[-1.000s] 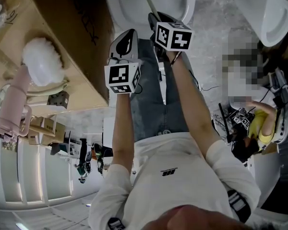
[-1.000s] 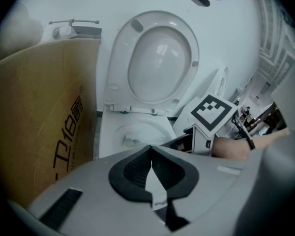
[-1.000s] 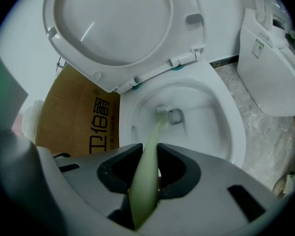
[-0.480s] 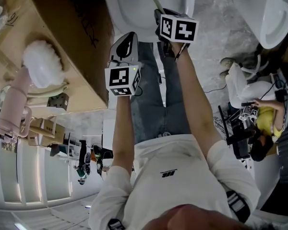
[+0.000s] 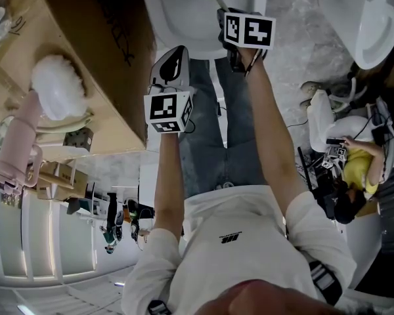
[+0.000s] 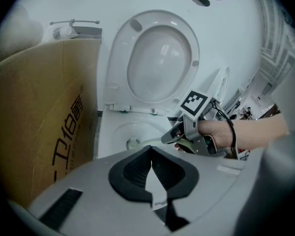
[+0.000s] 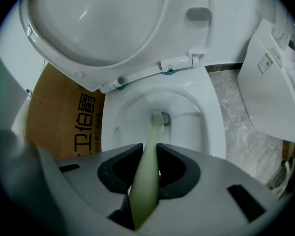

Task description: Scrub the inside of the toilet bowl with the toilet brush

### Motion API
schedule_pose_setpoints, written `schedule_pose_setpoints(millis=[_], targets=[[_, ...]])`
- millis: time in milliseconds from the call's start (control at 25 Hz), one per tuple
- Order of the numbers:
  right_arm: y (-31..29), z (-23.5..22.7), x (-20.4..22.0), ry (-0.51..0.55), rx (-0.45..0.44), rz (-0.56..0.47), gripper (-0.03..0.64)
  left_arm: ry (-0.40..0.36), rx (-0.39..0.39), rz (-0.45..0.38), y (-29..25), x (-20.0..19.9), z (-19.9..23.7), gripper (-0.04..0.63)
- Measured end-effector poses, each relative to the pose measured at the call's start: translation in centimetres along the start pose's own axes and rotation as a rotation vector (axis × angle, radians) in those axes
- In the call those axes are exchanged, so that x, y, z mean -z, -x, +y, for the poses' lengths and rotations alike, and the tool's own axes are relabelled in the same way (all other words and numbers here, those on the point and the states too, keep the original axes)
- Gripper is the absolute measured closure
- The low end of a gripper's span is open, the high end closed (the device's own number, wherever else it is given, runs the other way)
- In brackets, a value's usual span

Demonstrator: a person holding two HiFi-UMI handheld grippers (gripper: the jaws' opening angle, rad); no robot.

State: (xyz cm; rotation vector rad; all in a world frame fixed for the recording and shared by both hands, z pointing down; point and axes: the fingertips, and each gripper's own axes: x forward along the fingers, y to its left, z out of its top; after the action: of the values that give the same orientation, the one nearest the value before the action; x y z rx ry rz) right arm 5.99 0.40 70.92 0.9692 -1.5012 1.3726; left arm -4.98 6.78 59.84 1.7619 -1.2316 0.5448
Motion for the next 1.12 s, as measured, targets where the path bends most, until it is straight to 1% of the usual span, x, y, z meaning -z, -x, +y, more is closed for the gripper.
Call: schedule_pose_setpoints(millis=[280, 560, 960, 1120], targets=[[1.8, -2.2, -0.5, 0.030, 0.018, -0.027, 0.537, 0.007, -0.004, 0.001, 0.1, 0.3, -0.3, 0.584], [3.5, -3.1, -0.8, 0.134, 0.056, -0.042, 0.537, 0.004, 0.001, -0.007, 0.0, 0.2, -1.0, 0.584], [5.6, -5.4, -0.9, 0.379, 0.143, -0.052, 0.536, 0.002, 0.002, -0.011, 0.3, 0.8, -1.5, 0.584], [6.2, -5.8, -0.8, 0.507, 0.191, -0.048, 0.537, -0.003, 0.004, -0.015, 0.4, 0.8, -1.8, 0.584]])
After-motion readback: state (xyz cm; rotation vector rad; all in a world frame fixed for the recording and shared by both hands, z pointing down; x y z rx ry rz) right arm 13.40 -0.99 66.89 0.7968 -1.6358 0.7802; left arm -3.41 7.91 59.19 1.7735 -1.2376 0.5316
